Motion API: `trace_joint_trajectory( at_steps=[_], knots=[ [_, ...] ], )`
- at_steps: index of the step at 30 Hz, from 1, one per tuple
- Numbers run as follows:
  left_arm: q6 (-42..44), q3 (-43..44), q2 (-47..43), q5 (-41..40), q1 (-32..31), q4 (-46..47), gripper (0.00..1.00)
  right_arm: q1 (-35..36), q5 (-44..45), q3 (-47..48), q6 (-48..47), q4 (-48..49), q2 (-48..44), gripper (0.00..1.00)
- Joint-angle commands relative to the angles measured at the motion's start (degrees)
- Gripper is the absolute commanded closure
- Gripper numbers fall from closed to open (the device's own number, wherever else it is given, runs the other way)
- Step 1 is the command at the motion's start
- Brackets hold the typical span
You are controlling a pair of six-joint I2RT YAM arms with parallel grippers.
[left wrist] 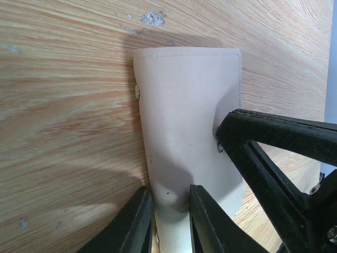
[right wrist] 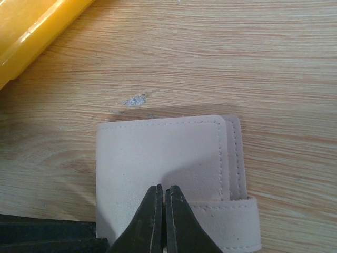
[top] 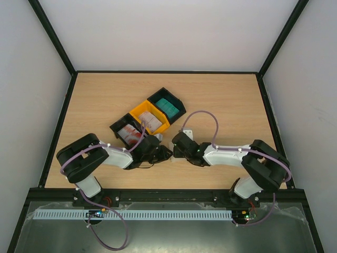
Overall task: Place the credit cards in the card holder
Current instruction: Close the card holder at the center of the board.
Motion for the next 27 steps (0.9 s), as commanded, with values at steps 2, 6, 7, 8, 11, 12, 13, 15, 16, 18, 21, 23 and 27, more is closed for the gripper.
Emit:
trace_joint_trajectory(
  at_steps=[2, 6, 7, 8, 11, 12, 13, 15, 16, 18, 21, 23, 27],
  knots=[
    [0.44, 0.4, 2.26, -0.68, -0.35, -2.51, 0.78, 0.63, -4.37, -5.94, 3.88, -2.34, 0.17, 0.98],
    [0.44, 0.56, 2.81, -0.68, -0.43, -2.46, 0.78, 0.65, -4.1, -8.97, 5.37, -0.85, 0.01, 0.98],
    [0.37, 0.56, 2.9, -0.68, -0.36, -2.5, 0.78, 0.67, -4.14, -9.66, 5.75, -0.42, 0.05, 0.98],
    [0.31, 0.5, 3.0, -0.68, -0.38, -2.5, 0.78, 0.64, -4.25, -10.5, 6.3, 0.13, 0.14, 0.98],
    [0.28, 0.55, 3.19, -0.99, -0.37, -2.76, 0.78, 0.67, -4.06, -12.73, 7.18, 1.55, 0.3, 0.98],
    [0.27, 0.52, 3.15, -1.15, -0.42, -2.89, 0.78, 0.67, -4.01, -13.35, 7.4, 2.0, 0.4, 0.98],
    [0.27, 0.53, 3.27, -1.34, -0.42, -3.01, 0.78, 0.63, -3.93, -14.0, 7.51, 2.32, 0.53, 0.98],
    [0.27, 0.64, 3.41, -1.76, -0.57, -3.42, 0.78, 0.67, -3.91, -15.09, 7.63, 3.09, 0.87, 0.98],
    [0.27, 0.75, 3.53, -2.0, -0.61, -3.71, 0.78, 0.72, -3.91, -15.58, 7.66, 3.5, 1.08, 0.98],
    [0.27, 0.93, 3.86, -2.29, -0.77, -4.06, 0.78, 0.83, -4.07, -16.55, 7.85, 4.24, 1.67, 0.98],
    [0.09, 1.1, 4.48, -2.59, -0.95, -4.41, 0.78, 1.54, -4.19, -17.16, 8.15, 4.86, 2.68, 0.98],
    [-0.02, 1.33, 4.84, -2.83, -1.0, -4.68, 0.79, 2.09, -4.18, -17.4, 8.22, 5.0, 3.25, 0.98],
    [0.0, 1.76, 5.23, -3.35, -1.08, -5.34, 0.8, 2.73, -5.26, -18.32, 8.53, 5.94, 3.85, 0.98]
  ],
)
